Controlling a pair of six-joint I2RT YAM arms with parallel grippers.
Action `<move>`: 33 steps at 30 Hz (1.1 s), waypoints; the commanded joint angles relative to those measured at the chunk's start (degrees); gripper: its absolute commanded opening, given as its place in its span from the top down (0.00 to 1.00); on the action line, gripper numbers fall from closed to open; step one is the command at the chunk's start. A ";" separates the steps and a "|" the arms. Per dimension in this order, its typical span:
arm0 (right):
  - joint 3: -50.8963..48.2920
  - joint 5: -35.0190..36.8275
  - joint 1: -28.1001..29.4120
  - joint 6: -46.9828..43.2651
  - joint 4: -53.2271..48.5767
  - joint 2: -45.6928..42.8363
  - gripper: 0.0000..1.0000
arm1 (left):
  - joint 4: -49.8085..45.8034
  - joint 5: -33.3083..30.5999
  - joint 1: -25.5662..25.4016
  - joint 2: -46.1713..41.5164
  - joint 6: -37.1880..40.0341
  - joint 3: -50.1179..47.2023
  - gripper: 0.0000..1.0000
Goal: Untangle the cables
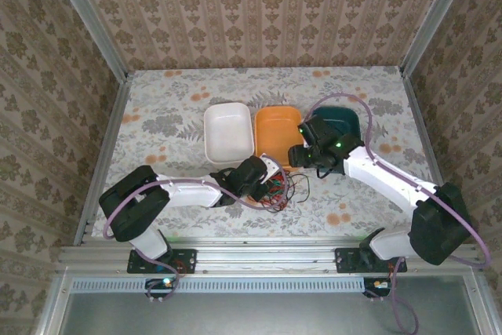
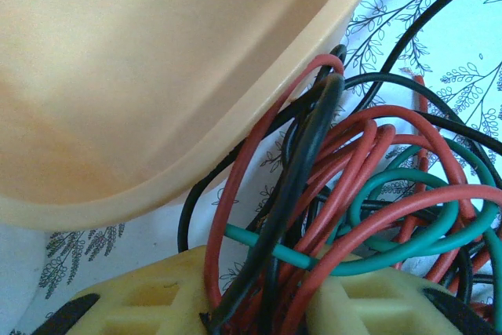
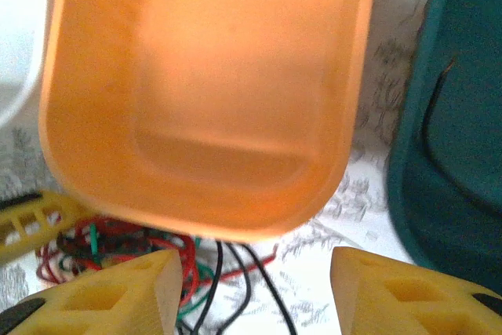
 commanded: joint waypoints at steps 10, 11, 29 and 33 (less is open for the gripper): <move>-7.41 -1.61 1.15 4.77 -2.22 3.44 0.51 | -4.81 -1.88 -0.57 1.81 1.25 -0.50 0.67; -7.83 -1.70 1.38 5.34 -1.50 3.75 0.57 | -4.71 -1.88 -0.55 1.80 1.27 -0.54 0.67; 0.22 20.95 1.72 2.93 4.80 -13.71 1.00 | -6.06 -0.56 -0.81 3.44 2.16 0.56 0.44; 3.32 23.89 1.61 1.38 5.26 -16.12 1.00 | -6.13 -0.55 -0.81 3.82 2.09 0.82 0.44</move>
